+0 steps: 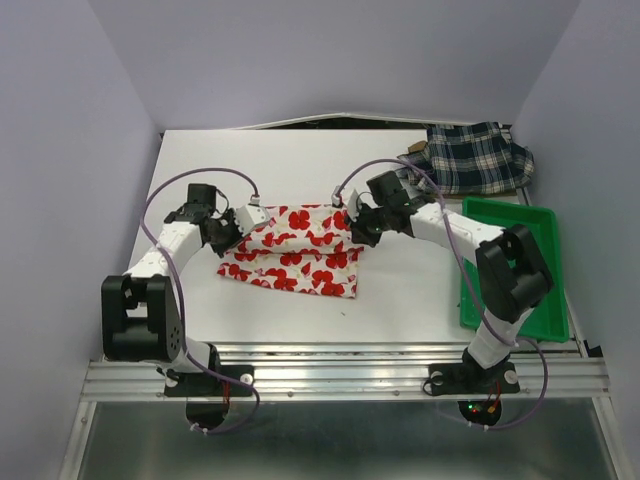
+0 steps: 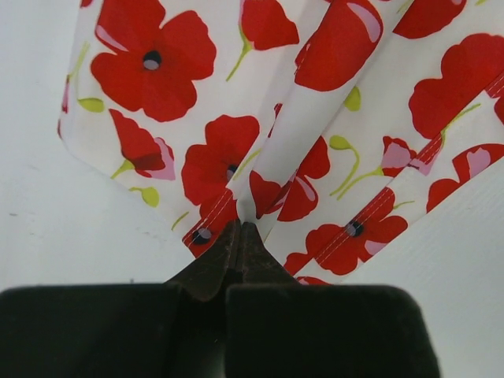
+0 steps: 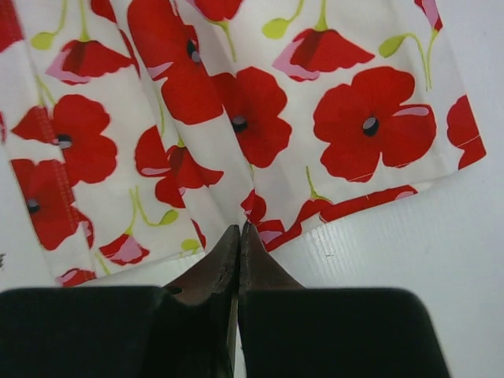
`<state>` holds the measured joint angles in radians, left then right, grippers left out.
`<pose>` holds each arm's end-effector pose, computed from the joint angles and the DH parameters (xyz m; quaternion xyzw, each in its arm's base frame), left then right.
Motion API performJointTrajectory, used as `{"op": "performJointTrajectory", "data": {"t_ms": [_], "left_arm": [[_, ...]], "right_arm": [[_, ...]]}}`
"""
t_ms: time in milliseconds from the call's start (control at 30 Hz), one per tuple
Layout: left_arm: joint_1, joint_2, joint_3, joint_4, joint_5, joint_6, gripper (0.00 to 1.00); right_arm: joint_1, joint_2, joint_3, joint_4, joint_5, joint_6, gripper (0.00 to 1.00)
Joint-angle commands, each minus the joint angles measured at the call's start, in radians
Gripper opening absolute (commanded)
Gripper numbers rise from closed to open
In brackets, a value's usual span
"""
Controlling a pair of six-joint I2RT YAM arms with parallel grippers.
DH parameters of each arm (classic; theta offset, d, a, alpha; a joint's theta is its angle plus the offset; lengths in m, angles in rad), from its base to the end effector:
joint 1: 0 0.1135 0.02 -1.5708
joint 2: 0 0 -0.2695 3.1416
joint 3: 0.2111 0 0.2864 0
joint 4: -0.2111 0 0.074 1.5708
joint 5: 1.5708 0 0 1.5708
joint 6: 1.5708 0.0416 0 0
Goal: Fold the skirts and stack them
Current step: Fold the skirt
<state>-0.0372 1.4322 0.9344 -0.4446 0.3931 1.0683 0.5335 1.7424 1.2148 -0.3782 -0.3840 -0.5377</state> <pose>0.3228 -0.0280 0.2085 0.5411 0.7621 -0.0122 0.3553 0.3431 0.2207 0.2013 -0.5271 0.7661 0.1797 0.3208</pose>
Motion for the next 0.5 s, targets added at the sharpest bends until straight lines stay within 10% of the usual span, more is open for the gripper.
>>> {"op": "performJointTrajectory", "data": {"t_ms": [0,467], "left_arm": [[0.007,0.049,-0.017,0.061,-0.048,-0.023,0.0],[0.008,0.125,0.265,-0.044,-0.028,-0.116,0.0]], "right_arm": [[-0.013,0.092,0.04,0.065,0.118,0.039,0.01],[-0.013,0.148,0.328,-0.055,0.129,0.07,0.01]]}}
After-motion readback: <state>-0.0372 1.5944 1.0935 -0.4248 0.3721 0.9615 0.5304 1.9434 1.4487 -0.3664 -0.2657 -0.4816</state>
